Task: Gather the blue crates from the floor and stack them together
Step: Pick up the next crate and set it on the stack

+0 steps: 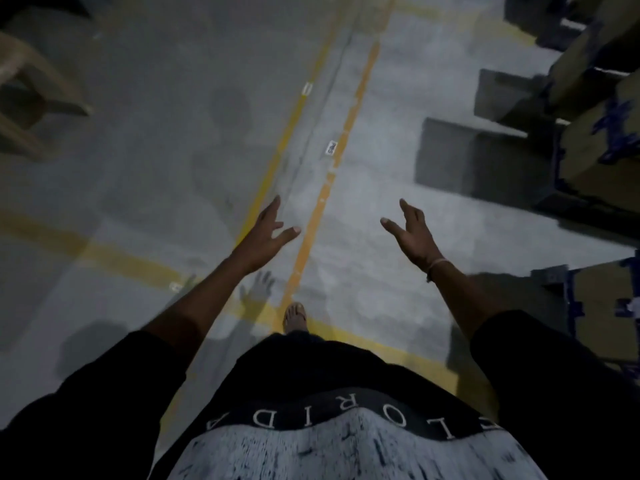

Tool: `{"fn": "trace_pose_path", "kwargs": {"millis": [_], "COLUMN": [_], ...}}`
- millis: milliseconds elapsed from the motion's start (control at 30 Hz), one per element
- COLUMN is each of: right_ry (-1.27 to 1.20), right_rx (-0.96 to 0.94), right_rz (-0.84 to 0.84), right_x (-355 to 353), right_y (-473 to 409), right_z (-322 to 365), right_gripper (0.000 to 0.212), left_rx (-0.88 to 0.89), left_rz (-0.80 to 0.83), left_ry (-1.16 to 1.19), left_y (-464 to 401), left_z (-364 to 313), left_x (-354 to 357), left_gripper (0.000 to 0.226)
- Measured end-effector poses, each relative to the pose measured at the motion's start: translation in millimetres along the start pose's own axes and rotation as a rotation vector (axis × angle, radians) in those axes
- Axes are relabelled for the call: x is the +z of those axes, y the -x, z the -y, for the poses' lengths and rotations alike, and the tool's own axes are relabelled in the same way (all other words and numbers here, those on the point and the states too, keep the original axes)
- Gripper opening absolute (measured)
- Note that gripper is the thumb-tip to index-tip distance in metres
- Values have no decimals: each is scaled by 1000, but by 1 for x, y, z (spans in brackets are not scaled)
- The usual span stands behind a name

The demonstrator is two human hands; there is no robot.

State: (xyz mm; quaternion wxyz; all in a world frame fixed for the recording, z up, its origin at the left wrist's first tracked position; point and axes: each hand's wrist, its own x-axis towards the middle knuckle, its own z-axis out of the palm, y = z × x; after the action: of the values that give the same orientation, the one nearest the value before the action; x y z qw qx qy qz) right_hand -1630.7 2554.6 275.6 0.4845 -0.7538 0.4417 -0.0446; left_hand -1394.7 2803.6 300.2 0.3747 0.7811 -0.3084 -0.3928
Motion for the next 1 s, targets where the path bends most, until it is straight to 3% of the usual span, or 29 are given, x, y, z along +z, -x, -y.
{"fn": "trace_pose_path", "kwargs": {"millis": [200, 400, 1000], "right_ry": [-124, -167, -114], "right_rx": [95, 138, 108], "right_rz": [-137, -208, -230], "right_x": [-8, -27, -201], "right_y": [-80, -170, -542], "right_z": [31, 57, 137], "right_gripper": [89, 85, 83], "left_rx": [46, 107, 169], "left_rz": [175, 228, 212], "left_ry": [-123, -162, -138], "left_y": [-128, -248, -631], "left_z": [-30, -69, -246], "left_x": [-54, -84, -112], "left_gripper": [95, 94, 96]}}
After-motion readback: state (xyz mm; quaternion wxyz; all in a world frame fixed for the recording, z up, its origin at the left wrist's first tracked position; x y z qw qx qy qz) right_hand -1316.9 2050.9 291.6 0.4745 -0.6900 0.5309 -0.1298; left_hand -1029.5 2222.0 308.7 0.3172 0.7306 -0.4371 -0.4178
